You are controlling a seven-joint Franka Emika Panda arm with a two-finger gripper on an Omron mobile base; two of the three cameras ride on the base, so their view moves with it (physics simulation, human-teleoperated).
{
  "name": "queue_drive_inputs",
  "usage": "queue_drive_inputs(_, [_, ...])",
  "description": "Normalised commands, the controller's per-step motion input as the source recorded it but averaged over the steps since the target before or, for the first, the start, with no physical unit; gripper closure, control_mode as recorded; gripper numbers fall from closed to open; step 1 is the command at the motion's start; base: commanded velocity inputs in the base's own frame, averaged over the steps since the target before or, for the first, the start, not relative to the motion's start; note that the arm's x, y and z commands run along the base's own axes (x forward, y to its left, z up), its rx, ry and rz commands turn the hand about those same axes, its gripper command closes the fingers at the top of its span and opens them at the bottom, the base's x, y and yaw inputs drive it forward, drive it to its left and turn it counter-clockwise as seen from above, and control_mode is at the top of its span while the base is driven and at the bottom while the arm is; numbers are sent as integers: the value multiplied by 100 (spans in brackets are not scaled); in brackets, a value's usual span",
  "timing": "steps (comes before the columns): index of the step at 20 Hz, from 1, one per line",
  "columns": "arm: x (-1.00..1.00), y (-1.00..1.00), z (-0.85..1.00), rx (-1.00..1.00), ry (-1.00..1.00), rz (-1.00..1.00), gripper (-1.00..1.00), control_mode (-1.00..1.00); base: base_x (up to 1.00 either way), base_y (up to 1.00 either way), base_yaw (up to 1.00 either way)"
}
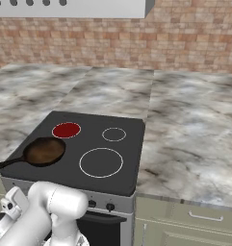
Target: Turn off the rear left burner of the stove.
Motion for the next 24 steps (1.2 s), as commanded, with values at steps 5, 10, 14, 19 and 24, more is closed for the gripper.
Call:
queue_drive_inputs(5, [0, -16, -5, 0, 0, 0, -100, -100, 0, 0, 0])
queue_drive_inputs(10, [8, -11, -8, 2, 0, 0, -100, -100, 0, 0, 0])
queue_drive_inputs(14, [33, 0, 0, 4, -2, 0, -100, -100, 0, 0, 0])
queue_drive_inputs(19, [35, 16, 0, 3, -4, 0, 100, -100, 0, 0, 0])
queue_drive_inputs(24, [28, 7, 0, 4, -3, 0, 100, -100, 0, 0, 0])
